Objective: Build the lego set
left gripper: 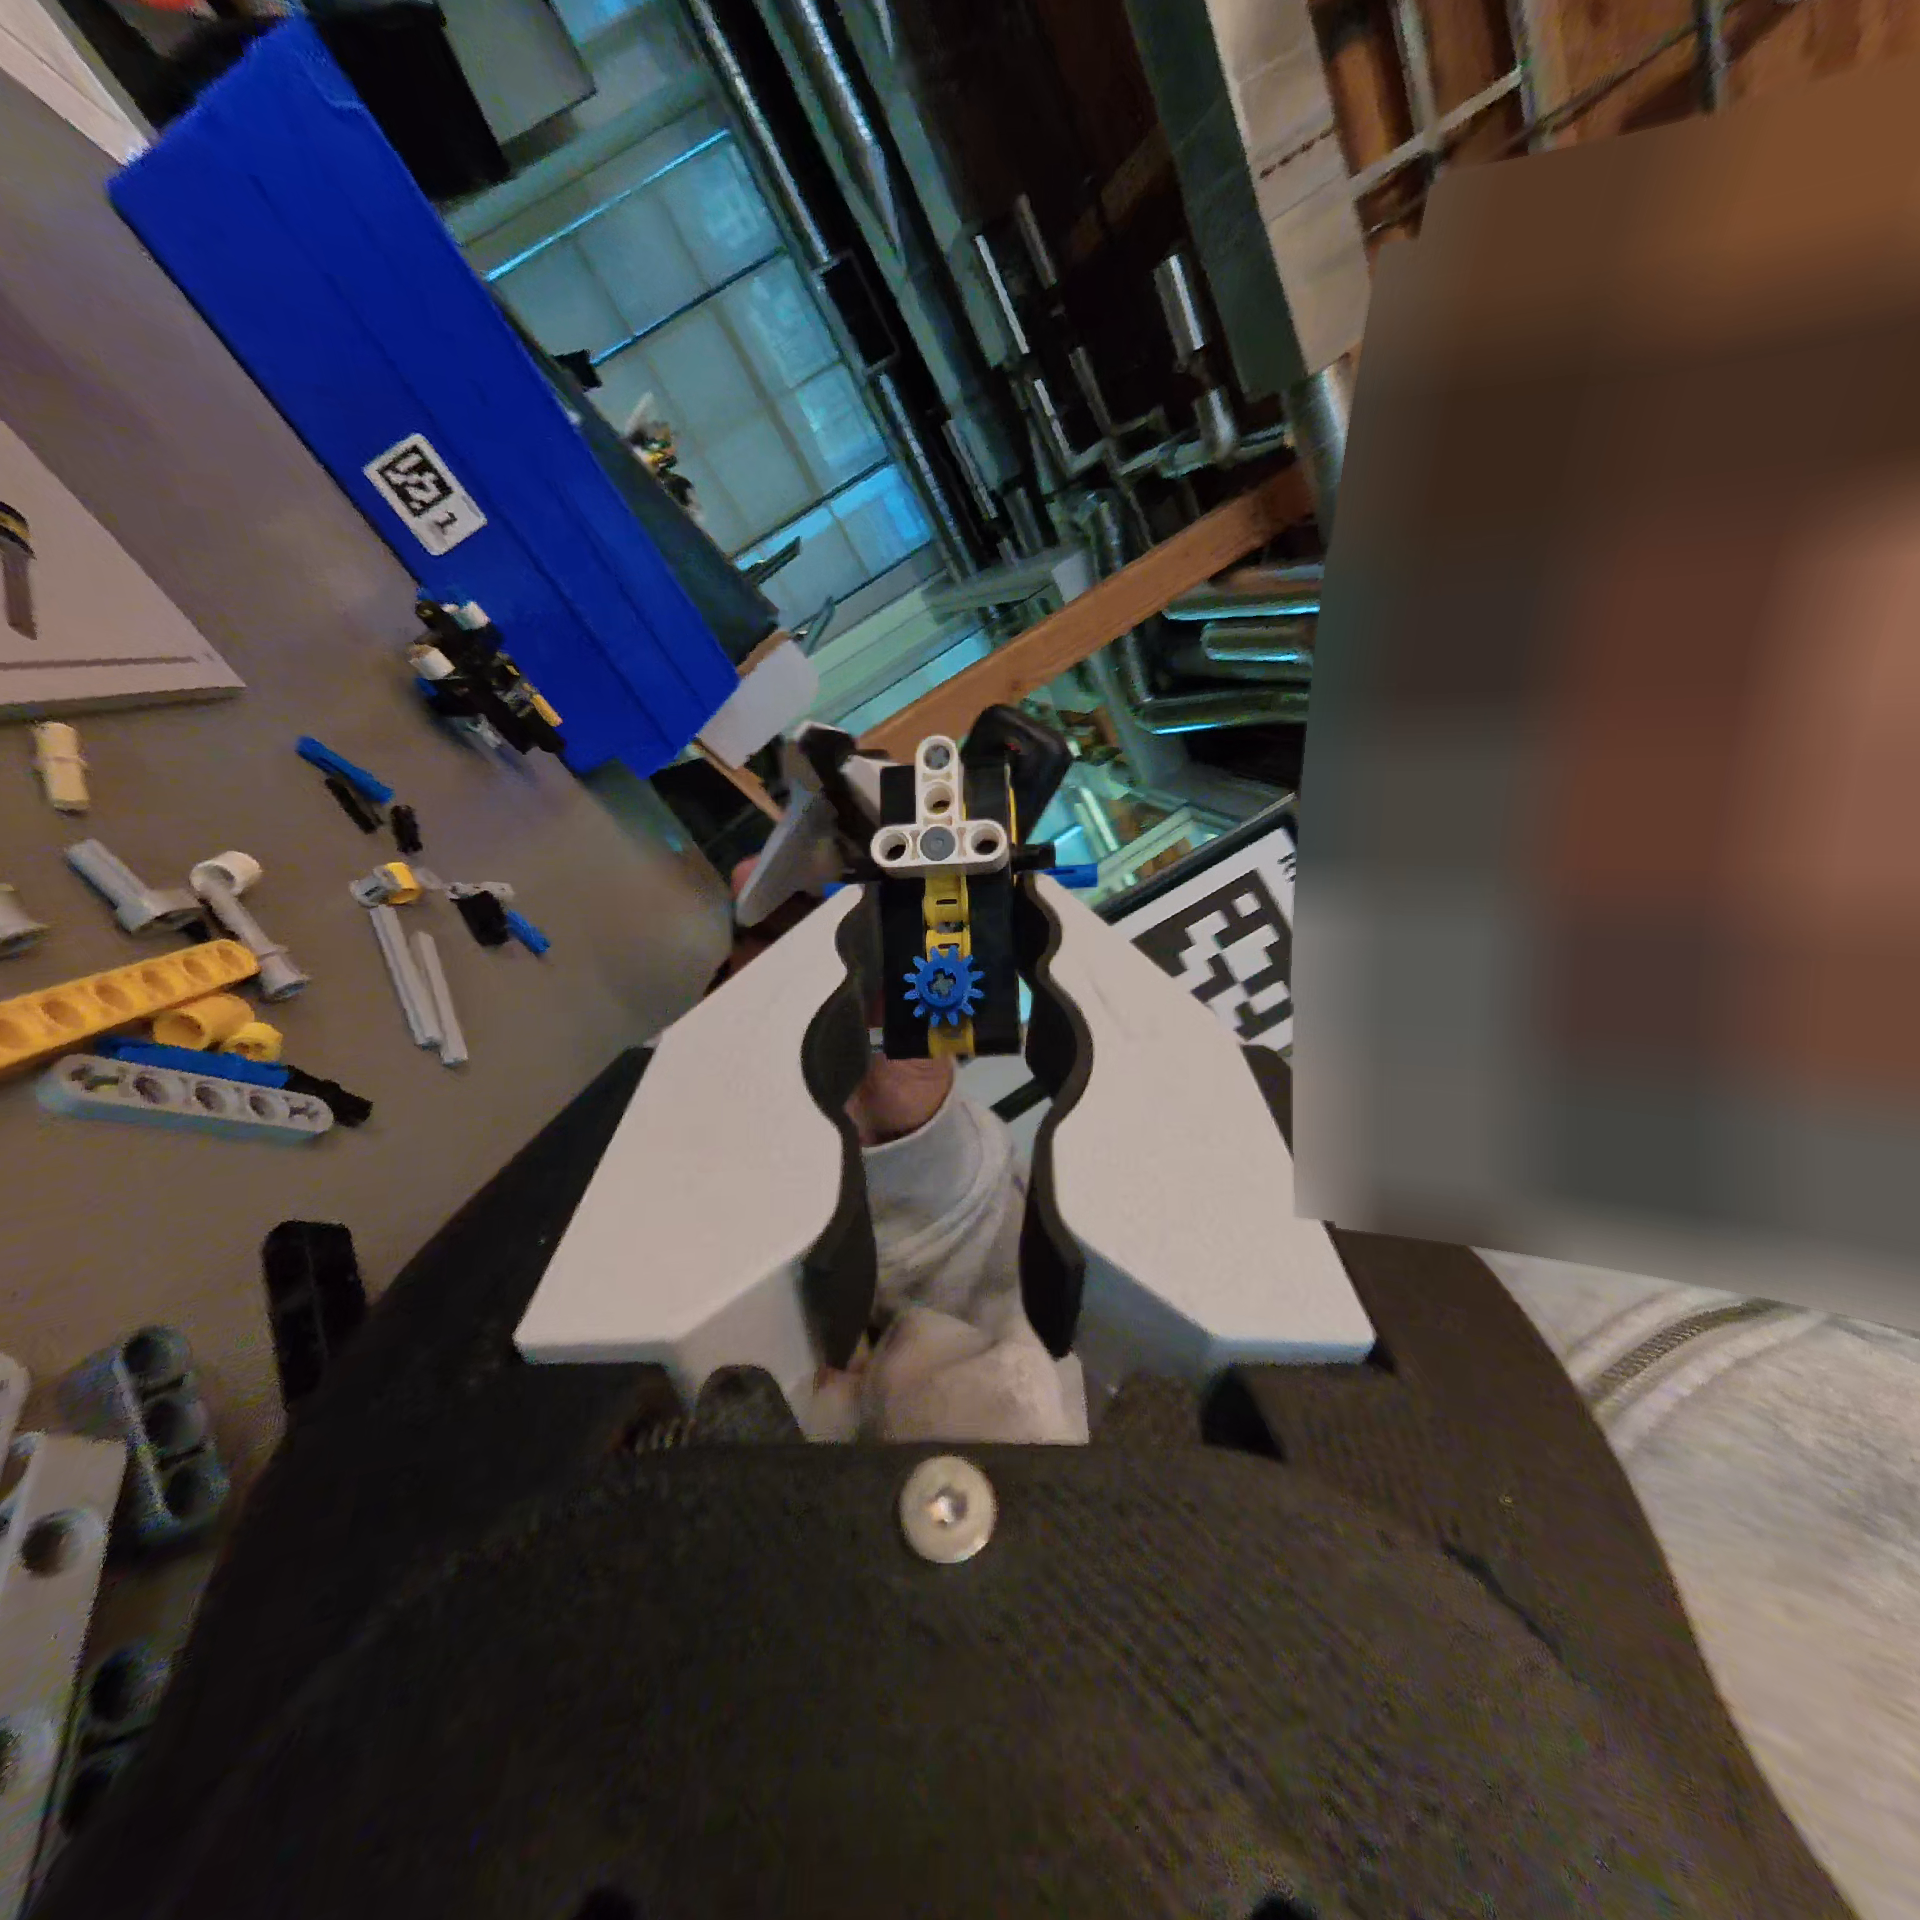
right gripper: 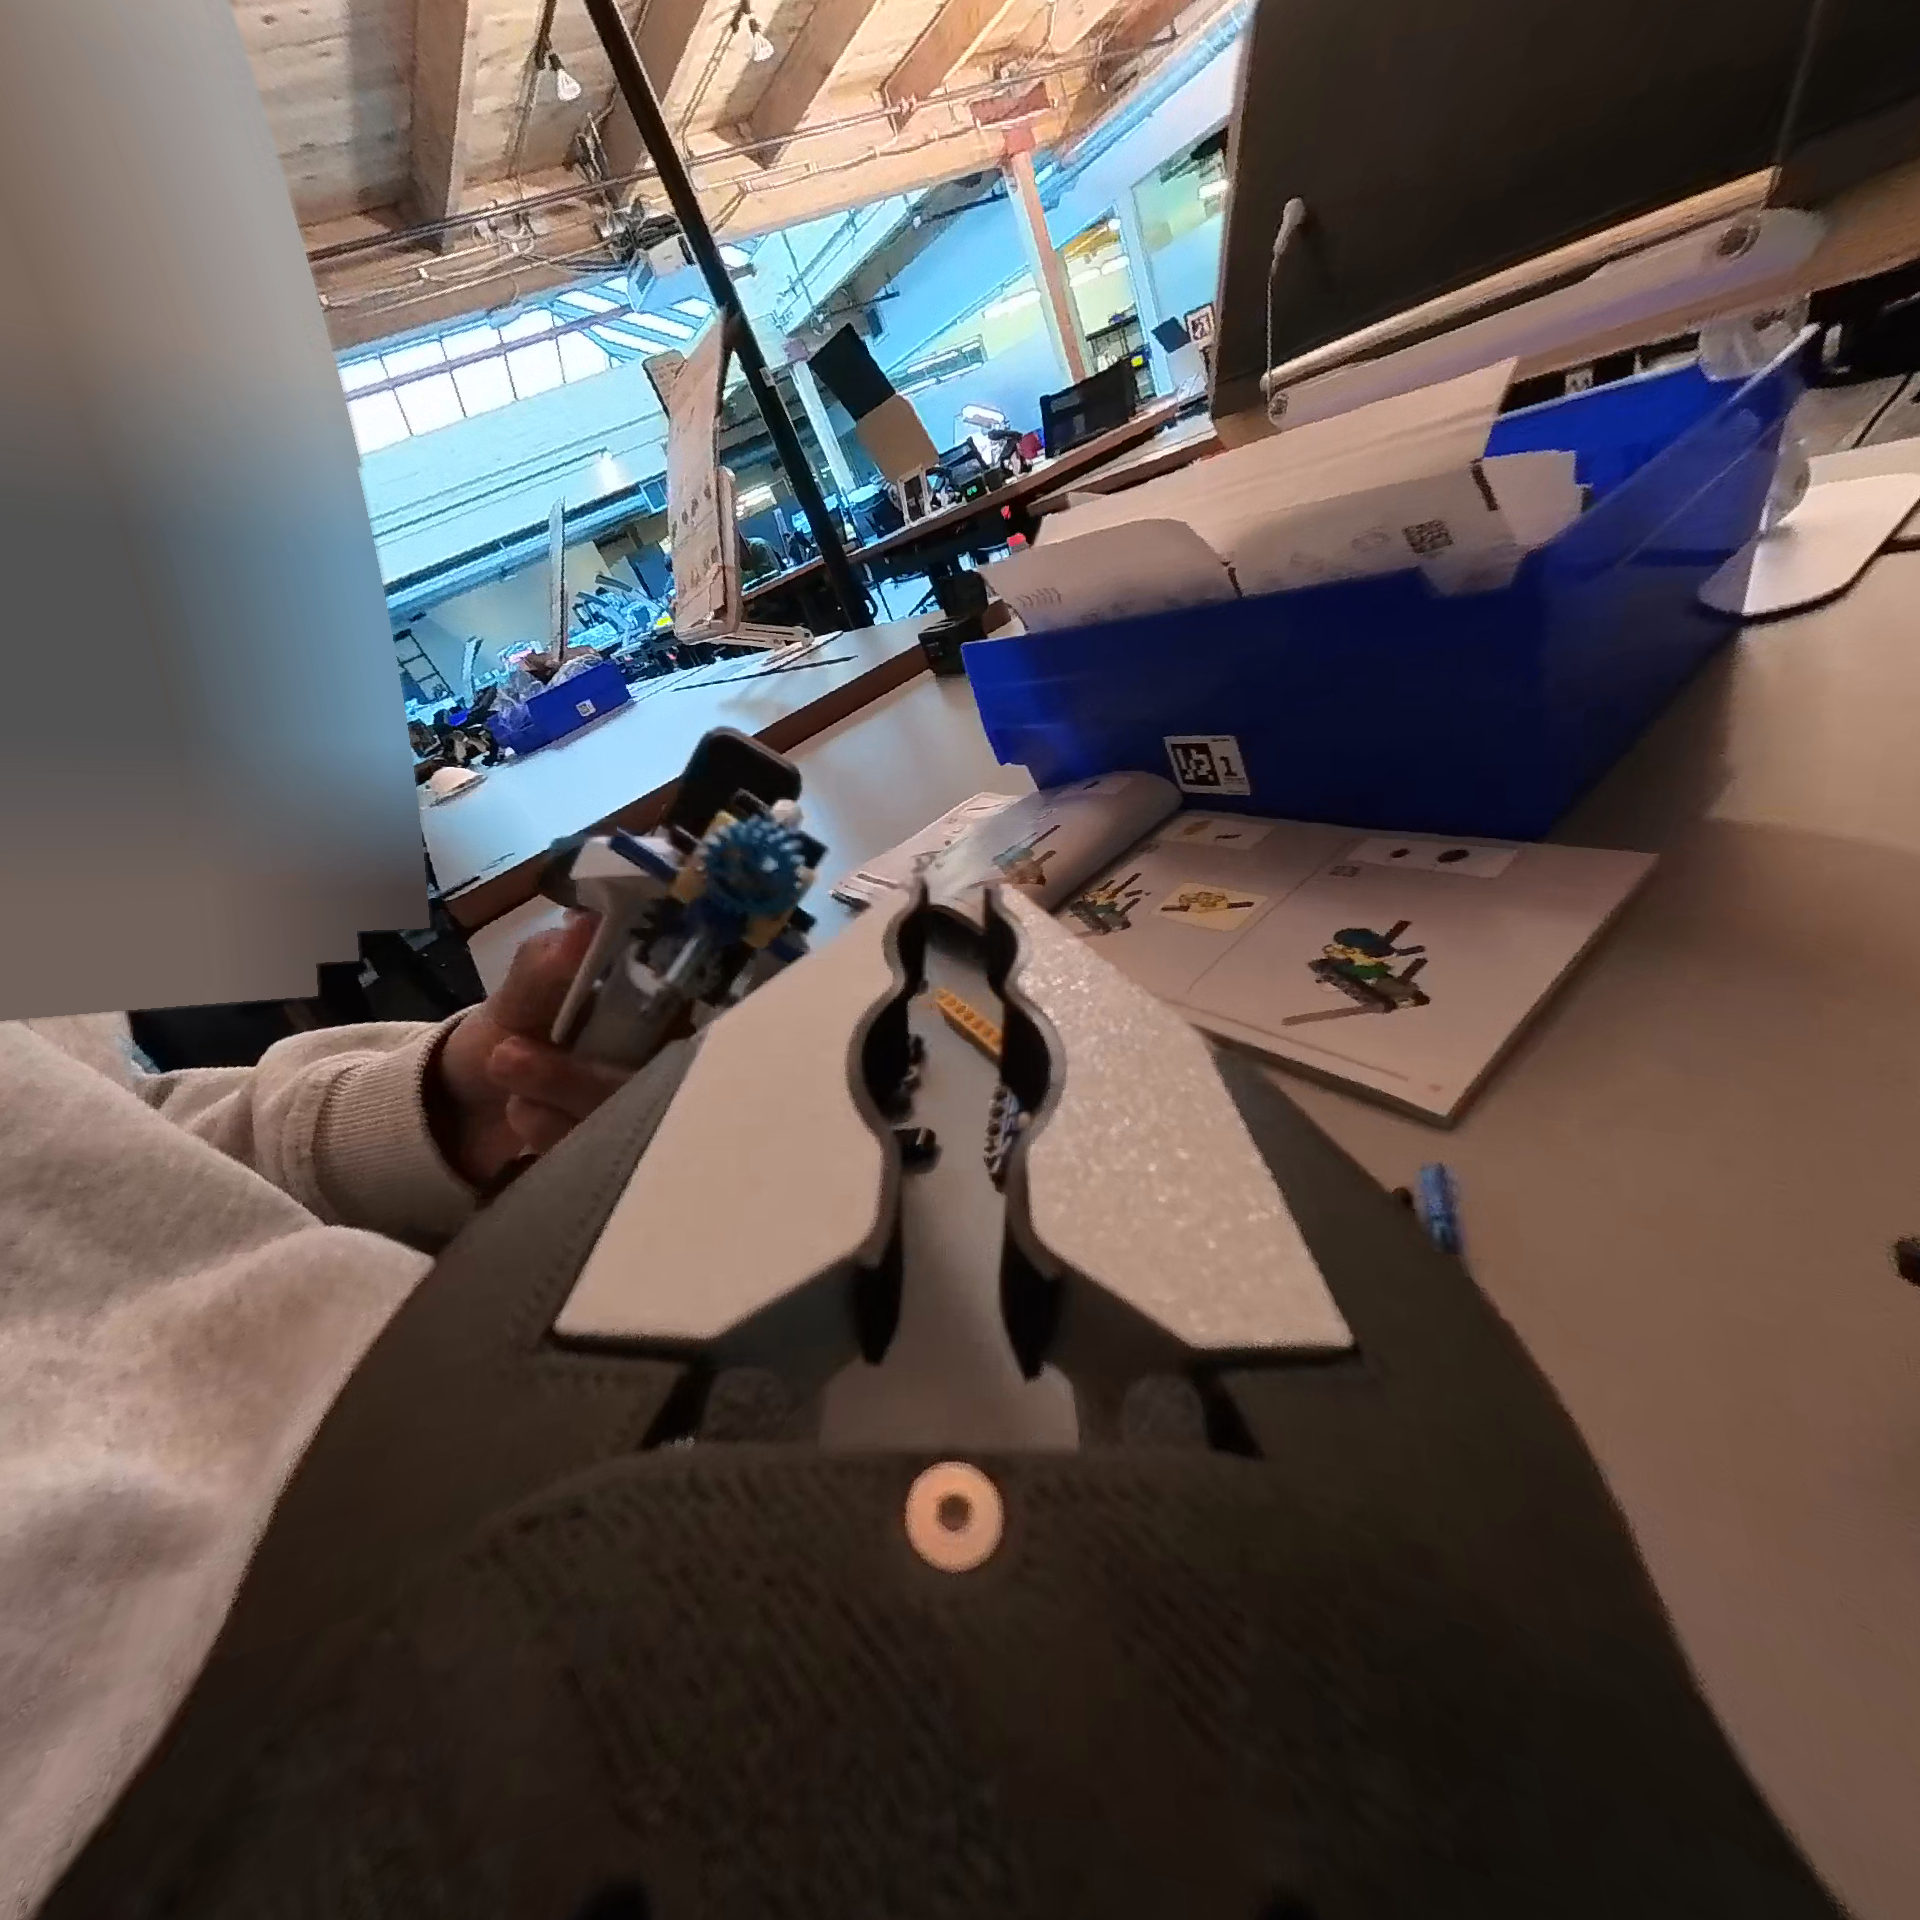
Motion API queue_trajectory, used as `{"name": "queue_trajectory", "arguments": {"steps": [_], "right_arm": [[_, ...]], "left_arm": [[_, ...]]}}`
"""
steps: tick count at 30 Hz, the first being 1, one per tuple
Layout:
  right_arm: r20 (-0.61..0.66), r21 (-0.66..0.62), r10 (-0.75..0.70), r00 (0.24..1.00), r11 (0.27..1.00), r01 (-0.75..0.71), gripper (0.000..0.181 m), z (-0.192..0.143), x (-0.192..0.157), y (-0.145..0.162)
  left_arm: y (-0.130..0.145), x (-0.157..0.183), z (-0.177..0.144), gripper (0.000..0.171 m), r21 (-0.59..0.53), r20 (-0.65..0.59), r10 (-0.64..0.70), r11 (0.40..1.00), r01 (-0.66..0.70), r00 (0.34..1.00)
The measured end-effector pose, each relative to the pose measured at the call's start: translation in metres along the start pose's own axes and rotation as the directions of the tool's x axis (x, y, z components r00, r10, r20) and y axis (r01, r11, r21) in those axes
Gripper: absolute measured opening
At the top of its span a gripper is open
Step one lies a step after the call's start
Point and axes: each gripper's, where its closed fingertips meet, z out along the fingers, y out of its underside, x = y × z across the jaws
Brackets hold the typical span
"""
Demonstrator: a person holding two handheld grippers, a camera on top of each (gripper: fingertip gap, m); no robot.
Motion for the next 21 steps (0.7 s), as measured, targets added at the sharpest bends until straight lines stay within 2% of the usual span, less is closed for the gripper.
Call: {"name": "queue_trajectory", "arguments": {"steps": [3,5,9,13,21], "right_arm": [[0.051,0.035,-0.095,0.994,0.995,0.094,0.031,-0.003,-0.013,-0.008],[0.064,0.058,-0.226,0.972,0.973,0.222,0.045,-0.005,-0.025,-0.012],[0.035,0.038,-0.513,0.858,0.858,0.512,0.061,-0.004,-0.042,-0.006],[0.035,-0.026,-0.620,0.784,0.783,0.621,0.060,0.005,-0.051,0.009],[0.048,-0.074,-0.620,0.783,0.780,0.621,0.045,0.009,-0.051,0.019]], "left_arm": [[0.001,-0.005,0.000,0.022,-0.014,0.055,0.046,0.999,-0.045,0.997],[0.001,-0.007,-0.001,0.022,-0.019,0.083,0.061,0.998,-0.060,0.995],[0.003,-0.012,-0.001,0.022,-0.025,0.128,0.079,0.997,-0.077,0.989],[0.006,-0.013,0.002,0.022,-0.040,0.153,0.108,0.994,-0.103,0.982],[0.017,-0.009,0.008,0.022,-0.085,0.147,0.155,0.986,-0.144,0.977]]}}
